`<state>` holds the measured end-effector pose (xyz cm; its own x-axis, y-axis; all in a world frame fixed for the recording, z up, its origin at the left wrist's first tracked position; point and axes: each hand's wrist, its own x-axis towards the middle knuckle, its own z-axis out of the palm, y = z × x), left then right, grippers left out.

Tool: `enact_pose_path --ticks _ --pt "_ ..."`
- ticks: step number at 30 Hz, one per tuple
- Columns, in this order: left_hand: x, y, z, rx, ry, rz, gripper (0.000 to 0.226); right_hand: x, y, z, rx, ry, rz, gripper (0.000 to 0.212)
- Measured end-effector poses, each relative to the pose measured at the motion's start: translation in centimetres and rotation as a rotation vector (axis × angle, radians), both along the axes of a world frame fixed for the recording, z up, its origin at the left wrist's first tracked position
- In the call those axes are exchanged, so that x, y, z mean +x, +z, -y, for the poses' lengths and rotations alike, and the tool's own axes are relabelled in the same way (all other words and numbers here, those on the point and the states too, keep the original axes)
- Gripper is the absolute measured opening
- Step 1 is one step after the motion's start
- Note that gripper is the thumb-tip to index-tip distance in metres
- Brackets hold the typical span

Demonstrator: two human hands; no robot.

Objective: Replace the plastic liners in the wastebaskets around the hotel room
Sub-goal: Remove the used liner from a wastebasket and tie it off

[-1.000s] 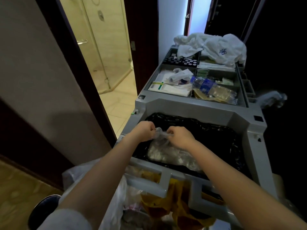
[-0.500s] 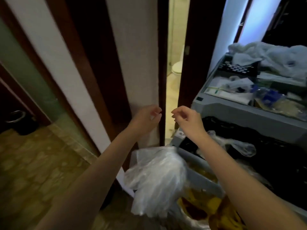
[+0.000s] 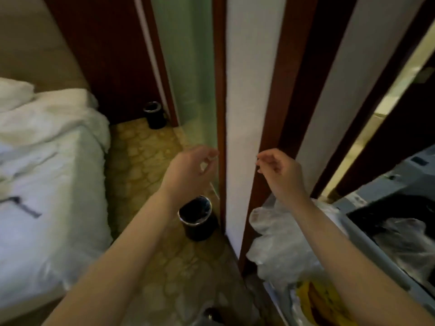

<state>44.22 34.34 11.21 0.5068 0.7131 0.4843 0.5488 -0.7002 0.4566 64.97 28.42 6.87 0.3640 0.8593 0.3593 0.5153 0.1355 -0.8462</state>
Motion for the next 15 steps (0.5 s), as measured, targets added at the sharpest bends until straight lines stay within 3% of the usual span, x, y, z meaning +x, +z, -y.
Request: enact_pose_path --ticks 6,15 --pt "-11.1 -1.8 6.5 -0.099 0.449 -0.079 0.023 -6.7 -1.1 0.5 -0.098 0.312 0.012 0.009" --pt "-29.3 -1.5 21.9 -0.260 1.009 -0.056 0.031 -28.6 -0.2 4.0 -0.272 0.933 0.077 0.017"
